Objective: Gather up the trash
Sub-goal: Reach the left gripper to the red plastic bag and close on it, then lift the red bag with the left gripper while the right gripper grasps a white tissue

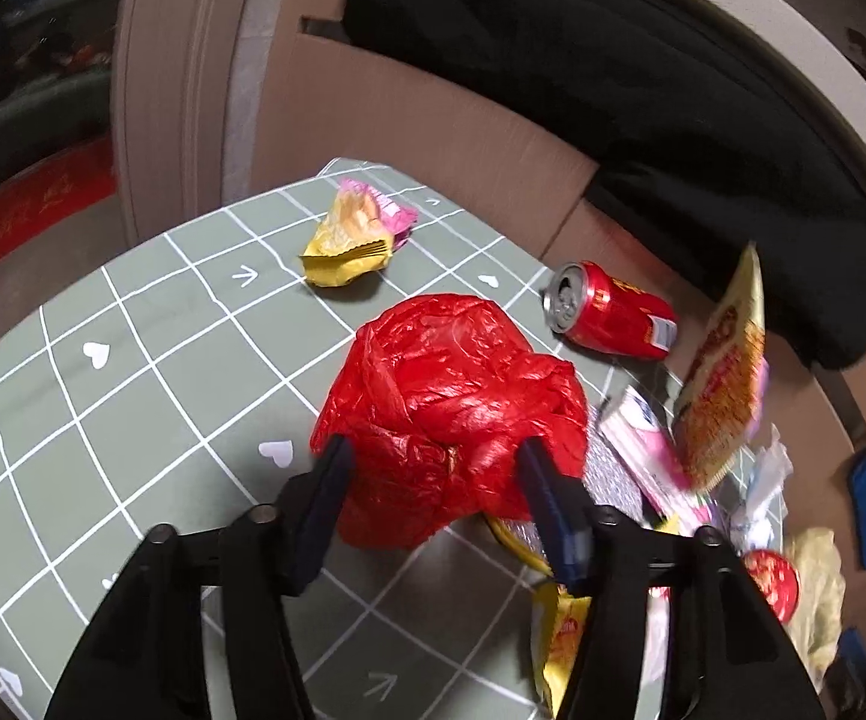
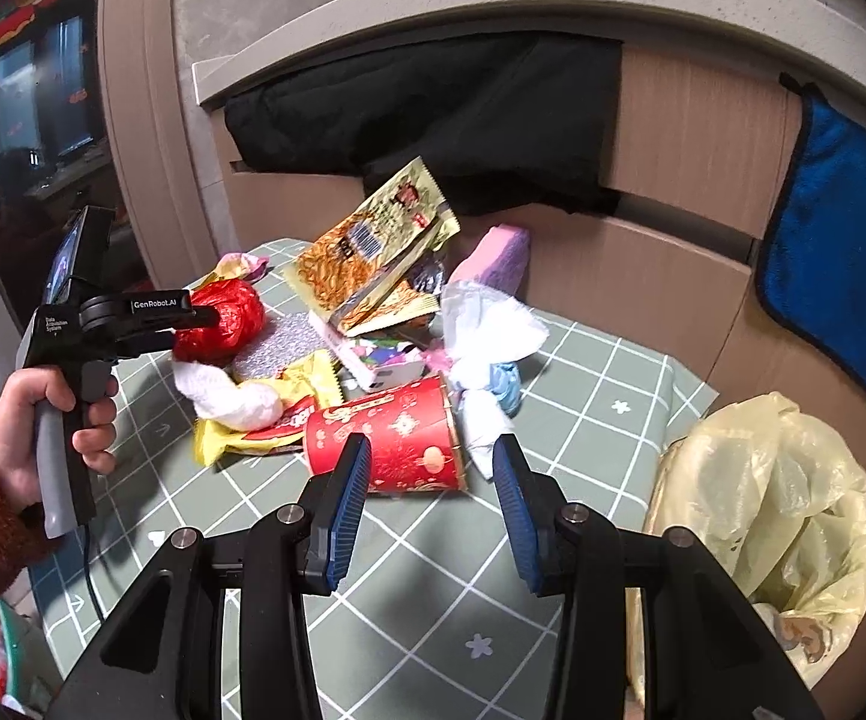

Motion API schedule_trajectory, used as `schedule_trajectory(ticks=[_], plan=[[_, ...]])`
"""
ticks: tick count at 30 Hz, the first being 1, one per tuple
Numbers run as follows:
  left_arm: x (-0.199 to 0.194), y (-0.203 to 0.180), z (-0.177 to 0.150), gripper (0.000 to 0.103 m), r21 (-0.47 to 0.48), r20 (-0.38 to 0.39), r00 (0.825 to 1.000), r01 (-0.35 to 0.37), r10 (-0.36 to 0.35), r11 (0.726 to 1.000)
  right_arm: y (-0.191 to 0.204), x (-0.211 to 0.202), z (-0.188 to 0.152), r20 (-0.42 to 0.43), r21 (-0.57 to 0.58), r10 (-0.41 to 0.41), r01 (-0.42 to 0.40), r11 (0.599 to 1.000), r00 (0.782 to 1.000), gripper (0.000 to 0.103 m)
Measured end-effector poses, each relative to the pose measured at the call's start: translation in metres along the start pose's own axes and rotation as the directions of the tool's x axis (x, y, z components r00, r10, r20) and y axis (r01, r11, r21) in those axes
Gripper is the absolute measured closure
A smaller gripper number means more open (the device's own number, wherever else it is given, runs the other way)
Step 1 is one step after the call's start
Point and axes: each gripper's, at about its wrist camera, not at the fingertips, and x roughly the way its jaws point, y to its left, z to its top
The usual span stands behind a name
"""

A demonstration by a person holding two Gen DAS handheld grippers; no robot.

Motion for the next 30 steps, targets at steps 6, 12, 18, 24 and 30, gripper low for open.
schedule_trajectory(ticks=[6,12,18,24,30], plan=[[-0.028,-0.007,-0.021,0.088,0.081,-0.022,0.995,0.101,-0.100,0.992,-0.008,0.016,0.008,-0.027,0.006,0.027,-0.027,1.000,0.999,0.063],[-0.072,-0.002,-0.038,0.088,0.123,-0.006,0.986,0.169,-0.169,0.978,0.020,0.019,0.019,-0.024,-0.072,0.132,-0.134,0.988,0.991,0.063],[-0.109,0.018,-0.048,0.088,0.101,-0.008,0.978,0.209,-0.209,0.973,0.072,0.055,0.022,-0.111,-0.131,0.258,-0.271,0.954,0.960,0.063],[-0.126,0.030,-0.060,0.088,0.106,-0.026,0.970,0.243,-0.242,0.964,0.102,0.109,0.015,-0.234,-0.106,0.261,-0.292,0.951,0.936,0.066],[-0.133,0.044,-0.057,0.058,0.079,0.040,0.974,0.221,-0.224,0.972,0.101,0.096,0.009,-0.202,-0.111,0.242,-0.268,0.957,0.949,0.091]])
